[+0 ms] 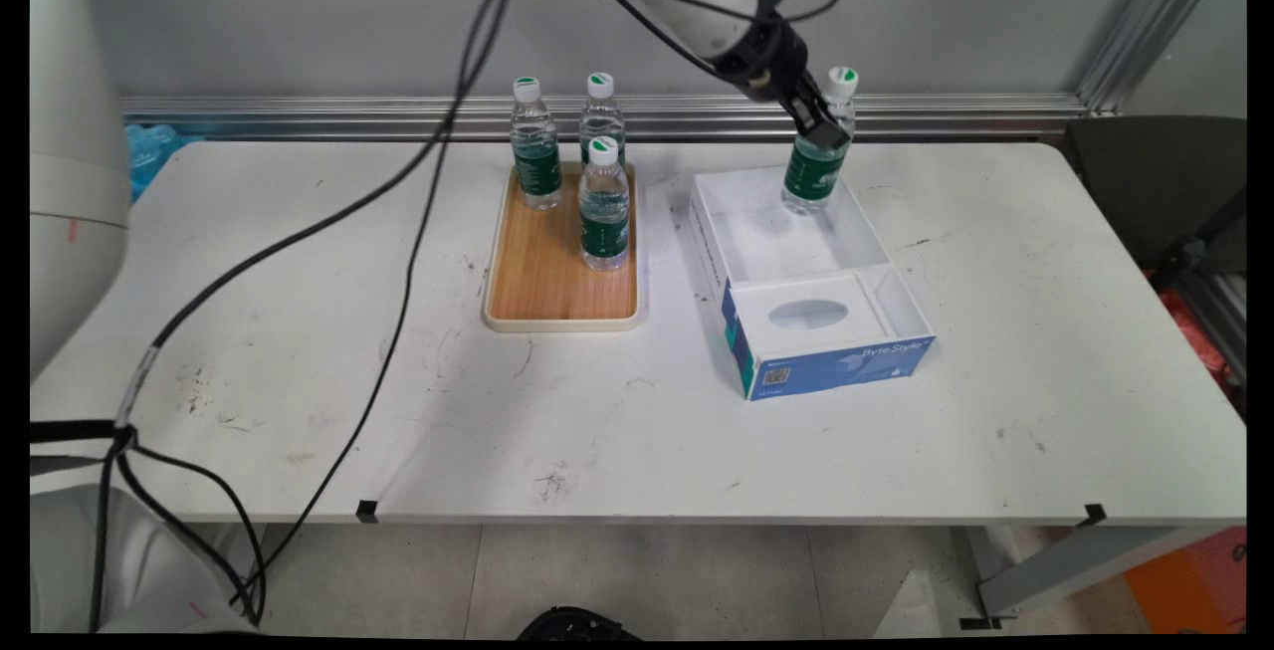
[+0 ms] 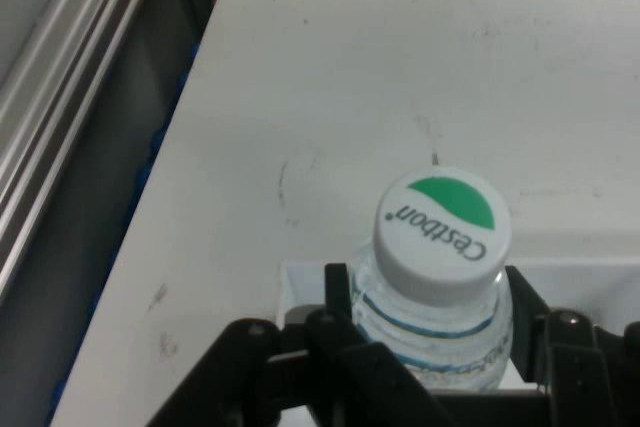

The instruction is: Place the picked object on the tray

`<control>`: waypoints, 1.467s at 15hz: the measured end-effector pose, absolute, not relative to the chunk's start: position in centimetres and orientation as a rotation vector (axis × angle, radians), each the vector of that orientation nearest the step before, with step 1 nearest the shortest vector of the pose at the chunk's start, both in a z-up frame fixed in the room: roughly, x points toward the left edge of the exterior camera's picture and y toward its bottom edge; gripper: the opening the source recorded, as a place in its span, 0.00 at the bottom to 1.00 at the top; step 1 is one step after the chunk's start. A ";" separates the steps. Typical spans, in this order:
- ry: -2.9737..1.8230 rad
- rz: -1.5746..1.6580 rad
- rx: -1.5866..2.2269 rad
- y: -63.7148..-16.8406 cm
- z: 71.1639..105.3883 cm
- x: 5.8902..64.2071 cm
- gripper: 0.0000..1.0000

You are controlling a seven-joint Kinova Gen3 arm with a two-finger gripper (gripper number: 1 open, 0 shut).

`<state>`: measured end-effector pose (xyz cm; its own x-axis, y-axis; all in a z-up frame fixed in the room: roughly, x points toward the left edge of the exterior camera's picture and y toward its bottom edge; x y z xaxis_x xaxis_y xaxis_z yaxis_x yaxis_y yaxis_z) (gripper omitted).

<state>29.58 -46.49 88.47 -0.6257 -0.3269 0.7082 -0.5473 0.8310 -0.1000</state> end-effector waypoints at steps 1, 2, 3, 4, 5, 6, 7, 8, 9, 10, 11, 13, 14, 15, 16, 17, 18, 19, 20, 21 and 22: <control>-2.297 0.400 0.635 -45.8 89.2 30.0 0.00; -2.299 0.400 0.636 -45.1 89.9 30.5 0.00; -2.301 0.400 0.635 -44.5 90.4 30.9 0.00; -2.305 0.401 0.630 -43.4 91.3 31.7 0.00; -2.310 0.401 0.621 -42.2 92.0 32.4 0.00; -2.314 0.400 0.616 -41.0 92.6 33.3 0.00; -2.316 0.399 0.610 -39.9 92.9 34.0 0.00; -2.319 0.397 0.605 -39.3 93.1 34.3 0.00; -2.321 0.393 0.604 -38.1 93.4 35.2 0.00; -2.323 0.390 0.604 -37.2 93.6 35.9 0.00; -2.325 0.388 0.603 -36.5 93.6 36.4 0.00; -2.332 0.382 0.598 -34.3 93.7 38.0 0.00; -2.340 0.377 0.590 -33.1 93.5 38.9 0.00; -2.346 0.373 0.583 -32.1 93.3 39.6 0.00; -2.352 0.370 0.577 -31.2 93.1 40.3 0.00; -2.361 0.367 0.573 -30.1 92.9 41.2 0.00; -2.369 0.365 0.572 -29.5 92.7 41.8 0.00; -2.373 0.364 0.574 -29.1 92.5 42.3 0.00; -2.380 0.365 0.575 -28.6 92.3 43.0 0.00; -2.389 0.370 0.577 -28.1 92.0 43.8 0.00; -2.395 0.375 0.581 -27.9 91.7 44.4 0.00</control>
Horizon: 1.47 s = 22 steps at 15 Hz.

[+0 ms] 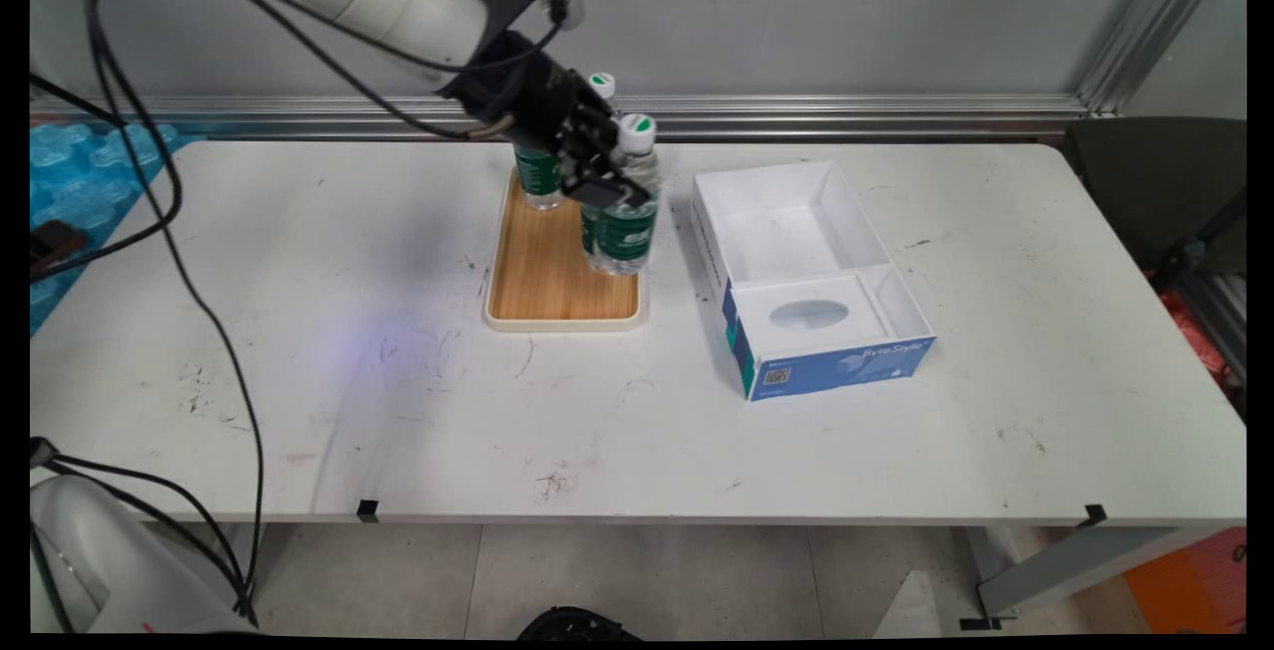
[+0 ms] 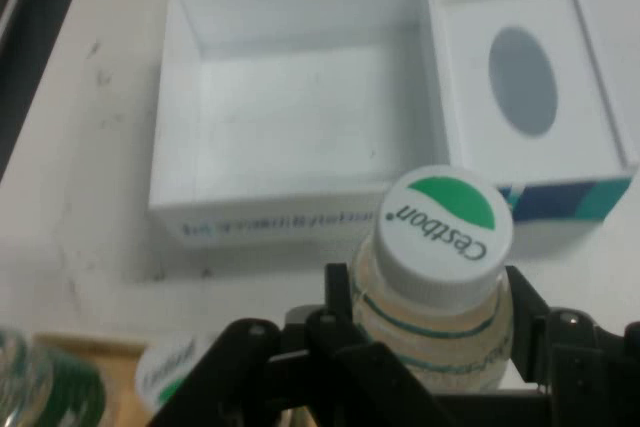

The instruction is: Place the picked object on the tray

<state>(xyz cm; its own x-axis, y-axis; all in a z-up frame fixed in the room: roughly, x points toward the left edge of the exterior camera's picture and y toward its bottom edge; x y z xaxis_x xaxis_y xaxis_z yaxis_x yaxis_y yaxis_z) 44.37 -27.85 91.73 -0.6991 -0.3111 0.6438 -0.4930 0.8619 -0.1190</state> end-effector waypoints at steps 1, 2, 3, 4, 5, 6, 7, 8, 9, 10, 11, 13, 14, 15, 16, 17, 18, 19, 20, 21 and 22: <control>-2.401 0.383 0.586 -27.6 91.5 45.1 0.00; -2.407 0.392 0.594 -27.5 91.2 45.8 0.00; -2.413 0.402 0.603 -27.4 90.9 46.4 0.00; -2.418 0.410 0.611 -27.4 90.7 47.0 0.00; -2.423 0.416 0.618 -27.4 90.5 47.5 0.00; -2.430 0.423 0.628 -27.3 90.3 48.1 0.00; -2.436 0.428 0.637 -27.3 90.1 48.7 0.00; -2.441 0.432 0.644 -27.3 89.9 49.1 0.00; -2.447 0.436 0.653 -27.3 89.7 49.6 0.00; -2.450 0.439 0.658 -27.3 89.6 49.9 0.00; -2.453 0.441 0.665 -27.3 89.4 50.2 0.00; -2.457 0.440 0.674 -27.5 88.9 50.7 0.00; -2.458 0.440 0.677 -27.6 88.7 50.9 0.00; -2.458 0.438 0.679 -27.9 88.4 51.0 0.00; -2.458 0.436 0.681 -28.1 88.2 51.2 0.00; -2.458 0.434 0.684 -28.2 88.0 51.3 0.00; -2.457 0.432 0.687 -28.4 87.8 51.4 0.00; -2.456 0.430 0.688 -28.6 87.6 51.5 0.00; -2.456 0.427 0.689 -28.8 87.3 51.7 0.00; -2.456 0.425 0.689 -29.0 87.1 51.8 0.00; -2.457 0.422 0.688 -29.2 86.8 51.9 0.00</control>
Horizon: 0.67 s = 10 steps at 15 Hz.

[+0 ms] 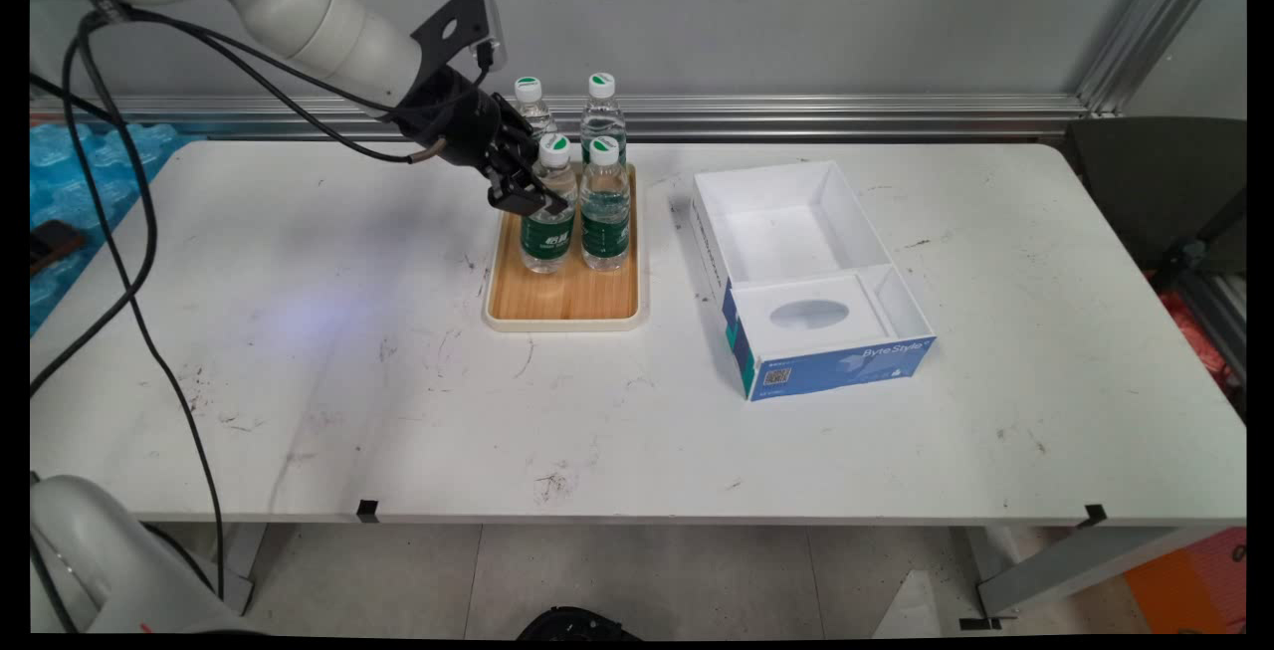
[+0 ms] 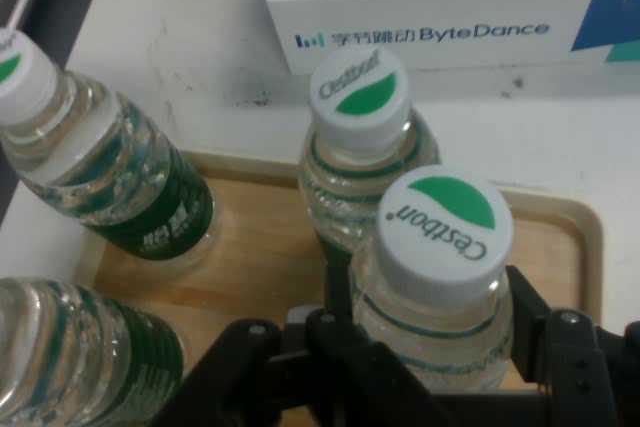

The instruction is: Place the picked object on the tray

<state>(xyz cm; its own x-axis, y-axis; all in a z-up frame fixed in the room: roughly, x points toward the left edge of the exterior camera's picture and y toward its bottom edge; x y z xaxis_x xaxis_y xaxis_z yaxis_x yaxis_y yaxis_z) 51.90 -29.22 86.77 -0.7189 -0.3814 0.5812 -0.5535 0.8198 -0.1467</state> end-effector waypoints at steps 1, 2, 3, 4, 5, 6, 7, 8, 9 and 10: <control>-2.459 0.418 0.686 -29.5 86.4 52.0 0.00; -2.461 0.416 0.687 -29.7 86.2 52.2 0.00; -2.463 0.414 0.687 -29.8 85.9 52.3 0.00; -2.464 0.413 0.688 -29.9 85.8 52.4 0.00; -2.464 0.411 0.688 -30.1 85.6 52.5 0.00; -2.465 0.409 0.688 -30.1 85.5 52.6 0.00; -2.465 0.406 0.689 -30.3 85.3 52.6 0.00; -2.466 0.404 0.689 -30.3 85.2 52.7 0.00; -2.466 0.402 0.691 -30.4 85.0 52.7 0.00; -2.467 0.399 0.692 -30.5 84.9 52.8 0.00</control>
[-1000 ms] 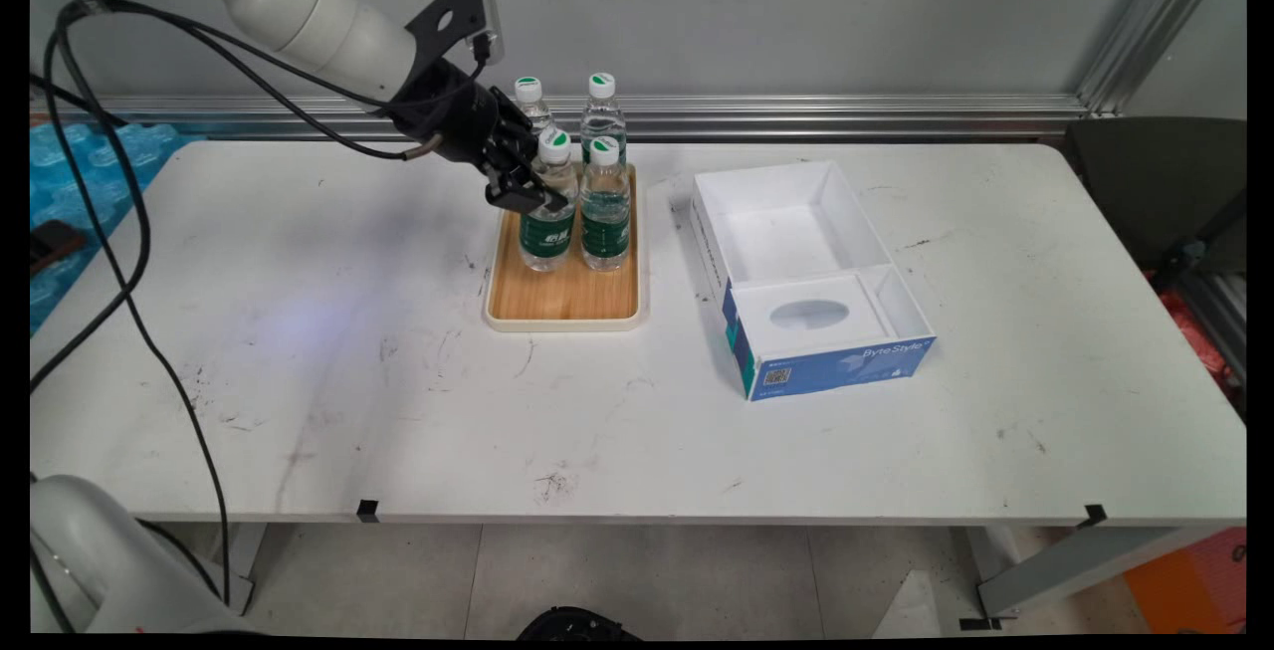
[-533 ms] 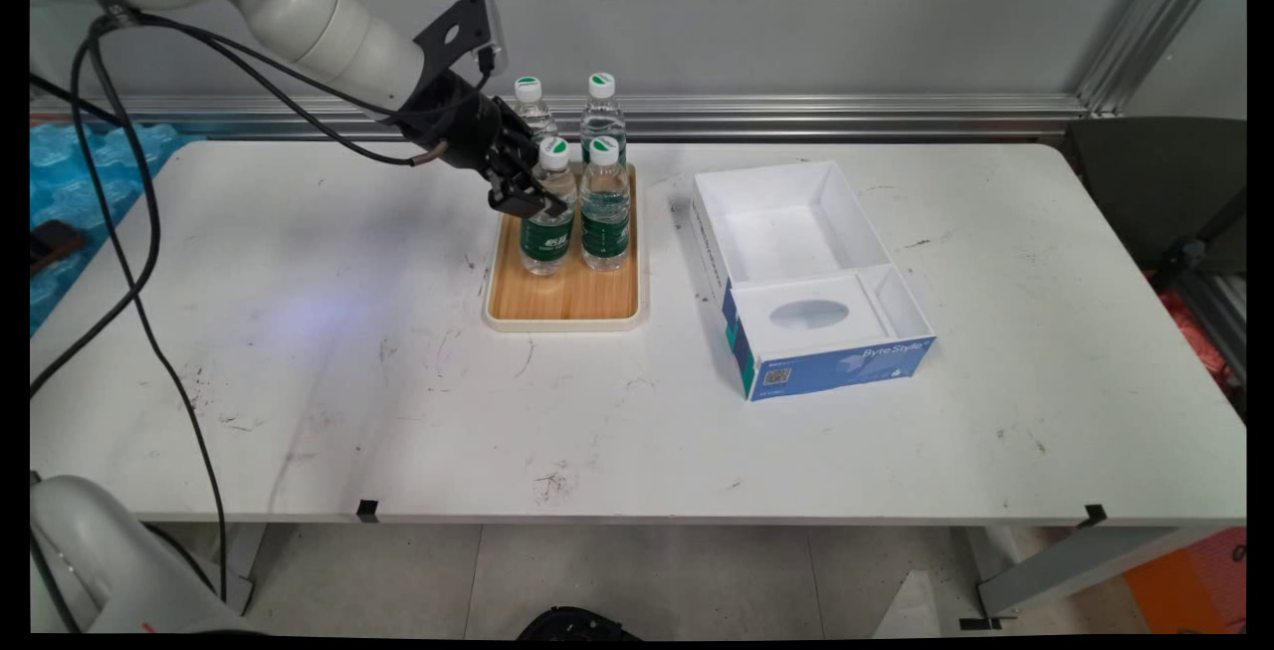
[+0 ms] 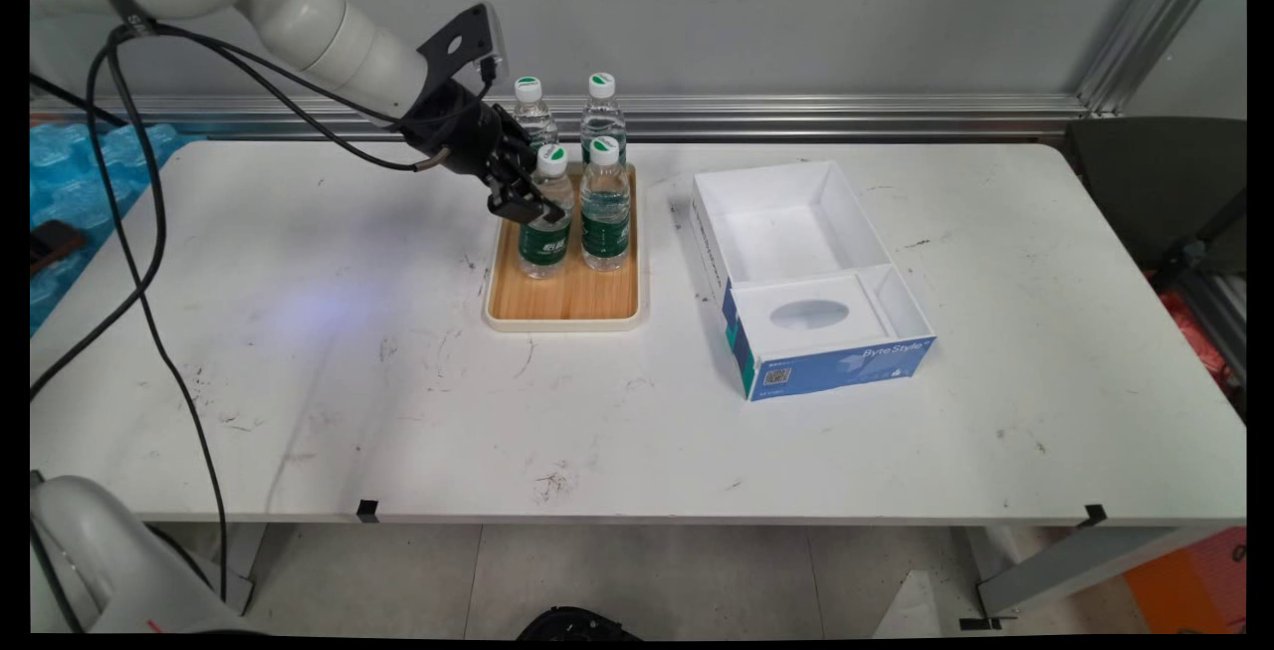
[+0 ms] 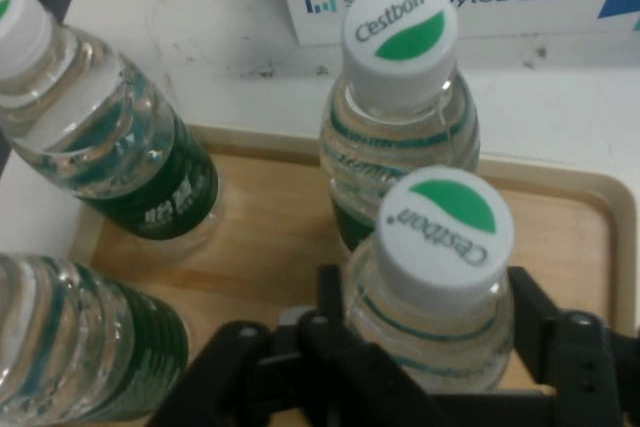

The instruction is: Place the picked object on the tray

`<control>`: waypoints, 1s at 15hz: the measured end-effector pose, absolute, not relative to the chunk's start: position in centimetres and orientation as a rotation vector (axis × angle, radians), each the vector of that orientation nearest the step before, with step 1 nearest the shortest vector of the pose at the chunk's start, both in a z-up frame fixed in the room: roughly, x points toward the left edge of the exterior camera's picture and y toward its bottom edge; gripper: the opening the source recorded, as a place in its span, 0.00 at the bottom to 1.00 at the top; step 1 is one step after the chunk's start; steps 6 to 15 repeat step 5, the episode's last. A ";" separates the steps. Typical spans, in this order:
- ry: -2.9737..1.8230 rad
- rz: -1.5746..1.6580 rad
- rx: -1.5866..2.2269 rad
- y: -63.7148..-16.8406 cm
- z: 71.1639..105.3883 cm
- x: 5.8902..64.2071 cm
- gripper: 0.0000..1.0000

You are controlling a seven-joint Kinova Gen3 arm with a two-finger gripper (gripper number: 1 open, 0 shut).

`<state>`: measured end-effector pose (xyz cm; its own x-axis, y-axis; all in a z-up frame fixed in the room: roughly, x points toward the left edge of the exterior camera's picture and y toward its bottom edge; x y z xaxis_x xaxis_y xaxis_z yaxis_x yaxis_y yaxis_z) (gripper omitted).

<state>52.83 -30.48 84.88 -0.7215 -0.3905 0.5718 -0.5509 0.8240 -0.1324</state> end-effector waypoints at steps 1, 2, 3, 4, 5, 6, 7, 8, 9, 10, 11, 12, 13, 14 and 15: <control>-2.468 0.397 0.695 -30.5 84.8 52.9 1.00; -2.468 0.395 0.698 -30.6 84.7 53.0 1.00; -2.468 0.392 0.703 -30.6 84.6 53.1 1.00; -2.468 0.390 0.707 -30.6 84.5 53.1 1.00; -2.468 0.388 0.711 -30.6 84.4 53.2 1.00; -2.468 0.388 0.711 -30.6 84.4 53.2 1.00; -2.468 0.388 0.711 -30.6 84.4 53.2 1.00; -2.468 0.388 0.711 -30.6 84.4 53.2 1.00; -2.468 0.388 0.711 -30.6 84.4 53.2 1.00; -2.468 0.388 0.711 -30.6 84.4 53.2 1.00; -2.468 0.388 0.711 -30.6 84.4 53.2 1.00; -2.468 0.388 0.711 -30.6 84.4 53.2 1.00; -2.468 0.388 0.711 -30.6 84.4 53.2 1.00; -2.468 0.388 0.711 -30.6 84.4 53.2 1.00; -2.468 0.388 0.711 -30.6 84.4 53.2 1.00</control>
